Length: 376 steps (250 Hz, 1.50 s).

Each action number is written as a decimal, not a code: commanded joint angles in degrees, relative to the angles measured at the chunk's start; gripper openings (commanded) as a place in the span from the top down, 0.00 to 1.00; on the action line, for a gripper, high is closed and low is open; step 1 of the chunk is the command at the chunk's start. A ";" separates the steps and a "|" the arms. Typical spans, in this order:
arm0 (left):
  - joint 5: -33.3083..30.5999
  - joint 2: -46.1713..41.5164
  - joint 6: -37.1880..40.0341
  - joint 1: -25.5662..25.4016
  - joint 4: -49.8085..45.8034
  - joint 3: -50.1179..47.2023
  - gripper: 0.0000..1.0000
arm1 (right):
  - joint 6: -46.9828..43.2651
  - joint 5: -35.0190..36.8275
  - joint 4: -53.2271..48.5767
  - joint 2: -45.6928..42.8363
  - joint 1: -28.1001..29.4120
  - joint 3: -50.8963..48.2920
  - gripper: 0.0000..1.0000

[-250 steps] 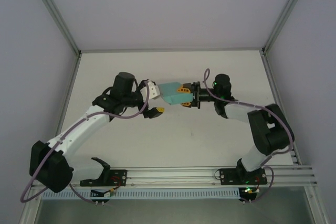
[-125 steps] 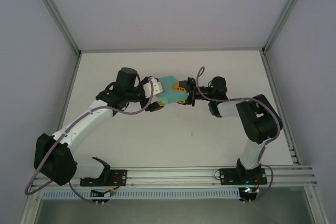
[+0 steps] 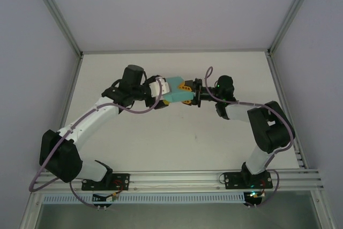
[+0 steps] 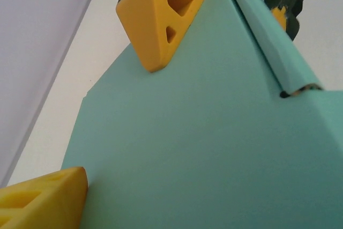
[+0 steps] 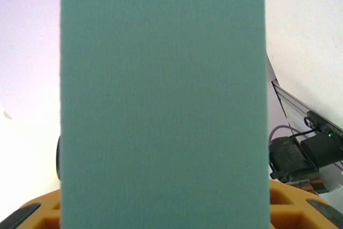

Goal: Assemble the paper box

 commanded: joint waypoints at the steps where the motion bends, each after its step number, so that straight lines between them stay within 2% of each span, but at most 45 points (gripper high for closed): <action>1: -1.84 -0.44 -1.08 -1.55 3.73 -2.60 0.21 | 15.63 -1.85 4.03 -4.54 2.20 1.70 0.78; 36: -3.41 2.14 0.63 -2.64 2.86 0.03 0.21 | 14.37 -1.60 2.49 -5.69 2.24 2.05 0.76; 51: -4.03 2.91 1.04 -3.07 2.95 0.59 0.24 | 13.50 -1.65 1.17 -6.41 2.21 1.83 0.75; 75: -3.90 2.63 0.83 -3.11 3.75 0.30 0.37 | 13.11 -1.63 0.42 -7.10 2.17 1.14 0.74; 94: -3.41 1.38 0.65 -3.17 4.53 -0.47 0.52 | 13.04 -1.65 0.51 -7.37 2.24 0.82 0.74; 111: -2.74 0.21 0.62 -3.15 4.37 -0.81 0.57 | 12.96 -1.52 0.53 -7.35 2.23 0.82 0.72; 119: -2.20 -0.37 0.42 -3.15 4.16 -0.82 0.57 | 12.95 -1.60 0.55 -7.22 2.18 0.90 0.67; 131: -1.56 -1.13 0.43 -3.16 4.02 -0.90 0.57 | 12.90 -1.61 0.85 -7.09 2.17 1.16 0.66; 145: -1.05 -1.74 0.17 -3.15 3.86 -0.91 0.58 | 12.69 -1.63 1.18 -6.99 2.20 1.34 0.58; 149: -0.94 -1.86 0.16 -3.22 3.69 -0.88 0.59 | 12.56 -1.61 1.17 -6.98 2.19 1.35 0.53; 156: -0.81 -1.99 0.16 -3.24 3.30 -0.76 0.60 | 12.32 -1.61 1.09 -7.07 2.16 1.39 0.32; 160: -0.76 -2.03 0.16 -3.16 2.98 -0.62 0.61 | 12.25 -1.61 1.01 -7.12 2.18 1.42 0.06; 162: -0.75 -2.09 0.17 -3.15 2.79 -0.55 0.61 | 12.28 -1.54 1.06 -7.20 2.18 1.28 0.01; 199: -2.11 -1.96 0.48 -3.19 -3.45 1.04 0.63 | 8.66 -0.86 -3.13 -8.92 0.60 -0.07 0.00; 216: -3.42 -2.08 1.27 -3.12 -8.52 2.35 0.63 | 1.98 -1.05 -11.94 -12.04 -1.93 -1.49 0.00; 230: -4.97 -2.20 1.67 -3.00 -12.93 3.32 0.62 | -7.81 -0.62 -24.72 -16.46 -5.23 -1.95 0.00; 256: -8.37 -1.66 0.92 -2.92 -19.33 5.36 0.61 | -34.99 5.19 -62.28 -25.93 -12.31 3.32 0.00; 274: -10.39 -0.87 -0.26 -2.93 -24.38 7.39 0.60 | -55.90 17.41 -88.09 -31.17 -14.98 11.47 0.00; 286: -11.20 0.37 0.40 -2.91 -28.81 8.91 0.58 | -68.46 31.50 -101.58 -33.68 -14.57 17.42 0.00; 296: -12.67 1.67 -0.69 -3.01 -30.83 10.37 0.58 | -75.42 44.26 -108.56 -35.46 -13.87 20.51 0.00; 310: -14.32 4.27 -2.39 -3.16 -34.21 13.26 0.57 | -80.52 57.80 -113.45 -37.44 -13.73 21.65 0.00; 324: -15.18 7.55 -3.29 -3.45 -38.97 16.90 0.55 | -84.66 63.36 -114.01 -38.72 -13.68 20.71 0.00; 335: -16.11 10.67 -4.02 -3.94 -42.65 19.84 0.54 | -86.86 62.70 -112.14 -39.25 -13.67 18.93 0.00; 355: -19.37 16.41 -5.99 -4.94 -47.59 24.69 0.53 | -89.42 55.84 -104.26 -39.59 -13.73 14.18 0.00; 376: -19.16 20.88 -6.25 -5.43 -51.17 27.99 0.53 | -89.71 51.16 -95.43 -40.06 -13.71 9.86 0.00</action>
